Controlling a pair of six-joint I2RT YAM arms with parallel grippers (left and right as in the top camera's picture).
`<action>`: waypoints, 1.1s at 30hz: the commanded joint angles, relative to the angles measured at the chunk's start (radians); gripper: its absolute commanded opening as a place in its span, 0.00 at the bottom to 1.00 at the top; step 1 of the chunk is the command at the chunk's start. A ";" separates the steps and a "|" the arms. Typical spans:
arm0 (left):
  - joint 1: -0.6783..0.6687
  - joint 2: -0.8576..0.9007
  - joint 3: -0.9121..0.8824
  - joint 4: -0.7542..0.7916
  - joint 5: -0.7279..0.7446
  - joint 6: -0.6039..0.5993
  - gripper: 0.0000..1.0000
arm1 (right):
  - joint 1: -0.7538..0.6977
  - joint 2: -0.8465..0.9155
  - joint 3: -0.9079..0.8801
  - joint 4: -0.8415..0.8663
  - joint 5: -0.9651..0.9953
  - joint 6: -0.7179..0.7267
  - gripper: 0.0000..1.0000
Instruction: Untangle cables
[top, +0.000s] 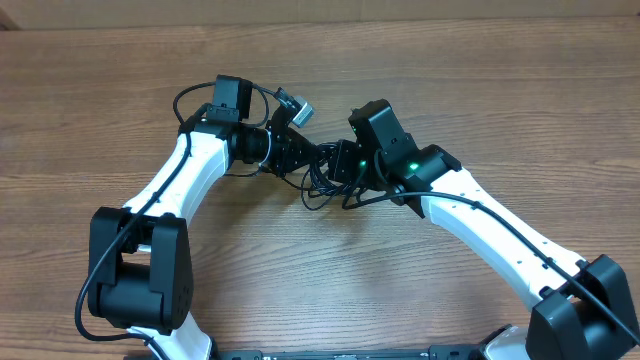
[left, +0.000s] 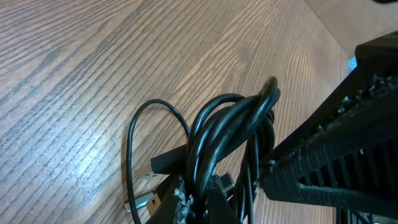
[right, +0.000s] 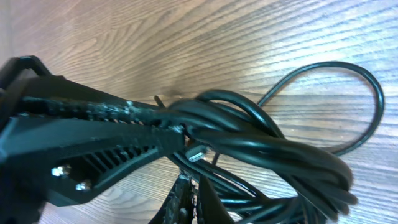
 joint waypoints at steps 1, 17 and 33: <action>-0.007 -0.027 0.004 0.004 0.041 0.003 0.04 | -0.001 0.024 0.021 0.015 0.007 0.004 0.04; -0.007 -0.027 0.004 0.004 0.041 0.003 0.04 | -0.001 0.177 0.021 0.109 0.023 0.002 0.04; -0.007 -0.027 0.004 0.101 -0.380 -0.636 0.04 | -0.038 0.005 0.013 -0.094 -0.056 -0.020 0.06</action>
